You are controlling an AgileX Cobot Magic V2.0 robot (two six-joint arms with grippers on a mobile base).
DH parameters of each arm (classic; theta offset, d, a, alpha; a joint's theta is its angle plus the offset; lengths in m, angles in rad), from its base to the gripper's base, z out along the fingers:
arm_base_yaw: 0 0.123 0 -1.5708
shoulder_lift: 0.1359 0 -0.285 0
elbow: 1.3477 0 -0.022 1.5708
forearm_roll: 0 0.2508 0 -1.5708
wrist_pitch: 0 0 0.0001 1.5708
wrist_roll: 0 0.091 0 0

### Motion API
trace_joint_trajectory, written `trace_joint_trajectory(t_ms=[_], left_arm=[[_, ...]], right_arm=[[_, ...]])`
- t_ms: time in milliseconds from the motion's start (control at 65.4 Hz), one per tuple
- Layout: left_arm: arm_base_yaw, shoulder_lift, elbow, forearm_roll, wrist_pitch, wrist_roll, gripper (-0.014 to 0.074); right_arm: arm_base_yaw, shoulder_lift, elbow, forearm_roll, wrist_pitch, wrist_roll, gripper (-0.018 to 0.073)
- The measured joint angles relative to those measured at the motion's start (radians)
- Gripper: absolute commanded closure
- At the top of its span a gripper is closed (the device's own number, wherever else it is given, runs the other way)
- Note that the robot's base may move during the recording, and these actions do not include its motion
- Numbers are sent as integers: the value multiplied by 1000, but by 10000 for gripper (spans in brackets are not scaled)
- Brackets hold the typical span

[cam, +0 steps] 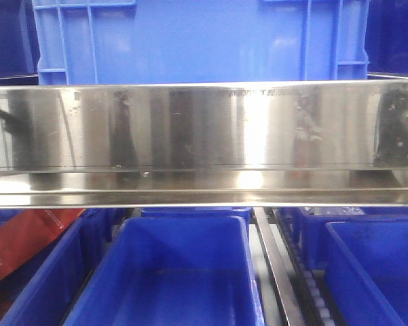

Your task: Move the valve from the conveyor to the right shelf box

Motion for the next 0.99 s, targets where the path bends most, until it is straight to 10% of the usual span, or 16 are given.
trace_joint_trajectory(t_ms=[398, 994], left_arm=[[3, -349, 463, 31, -257, 0, 707], [217, -1045, 1170, -1, -416, 0, 707]], right_arm=[[-46, -266, 276, -31, -206, 0, 721], [-46, -814, 912, -53, -421, 0, 721]])
